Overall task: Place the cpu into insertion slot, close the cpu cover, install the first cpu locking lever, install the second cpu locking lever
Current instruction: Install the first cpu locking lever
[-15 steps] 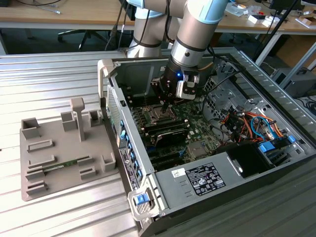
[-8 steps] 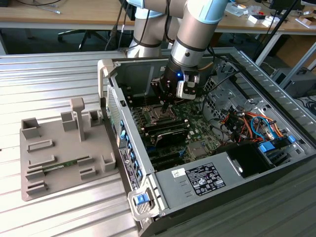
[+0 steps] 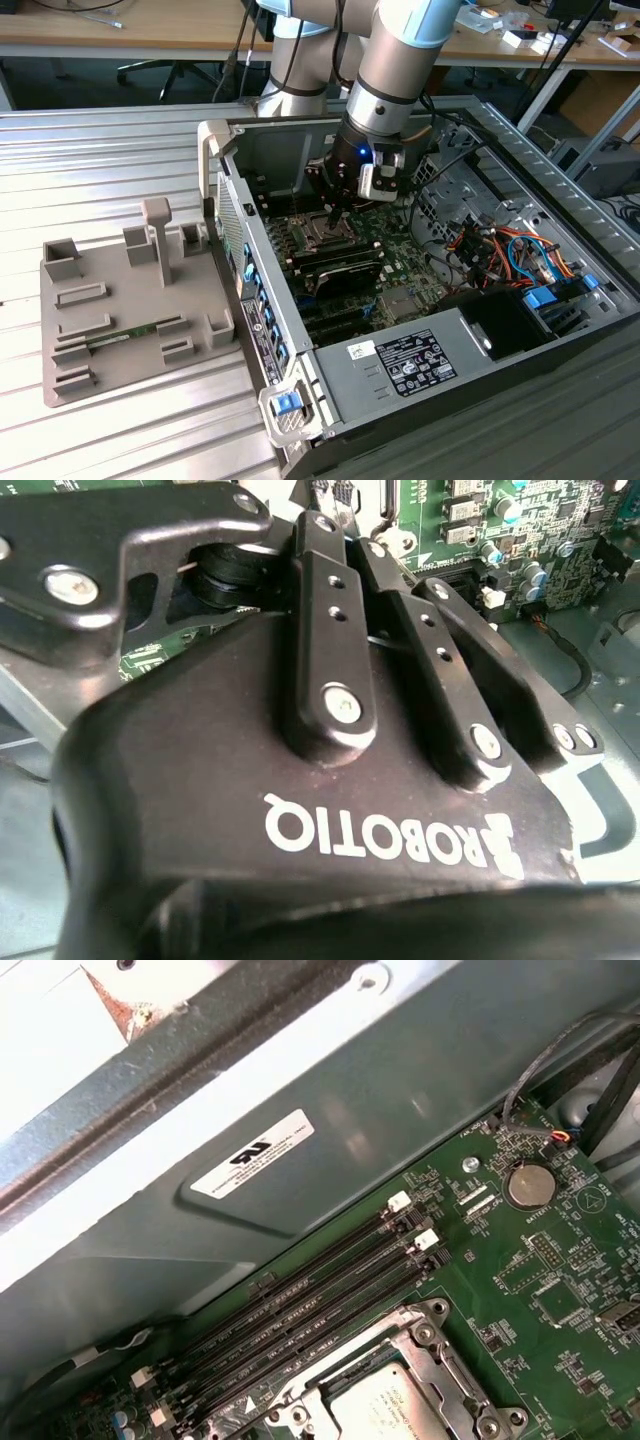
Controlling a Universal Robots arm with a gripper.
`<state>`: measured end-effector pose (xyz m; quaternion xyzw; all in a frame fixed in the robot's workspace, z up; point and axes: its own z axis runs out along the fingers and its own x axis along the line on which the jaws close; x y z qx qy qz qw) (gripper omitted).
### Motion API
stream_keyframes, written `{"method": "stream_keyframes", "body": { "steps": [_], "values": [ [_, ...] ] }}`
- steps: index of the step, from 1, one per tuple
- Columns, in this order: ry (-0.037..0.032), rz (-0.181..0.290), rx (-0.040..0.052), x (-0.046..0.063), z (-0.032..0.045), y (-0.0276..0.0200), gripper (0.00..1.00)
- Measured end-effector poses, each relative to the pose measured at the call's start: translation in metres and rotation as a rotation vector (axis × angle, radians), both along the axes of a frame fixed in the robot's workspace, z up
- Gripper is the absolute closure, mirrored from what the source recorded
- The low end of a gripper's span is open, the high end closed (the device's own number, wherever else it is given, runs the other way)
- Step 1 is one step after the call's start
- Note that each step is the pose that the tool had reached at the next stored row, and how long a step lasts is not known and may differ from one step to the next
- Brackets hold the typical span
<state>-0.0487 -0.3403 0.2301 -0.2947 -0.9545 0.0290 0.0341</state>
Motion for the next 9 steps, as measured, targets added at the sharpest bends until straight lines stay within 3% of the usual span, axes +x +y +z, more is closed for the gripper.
{"method": "stream_keyframes", "body": {
  "steps": [9],
  "values": [
    [-0.0001,0.013,0.0000,0.0000,0.0000,0.0000,0.90]
  ]
}}
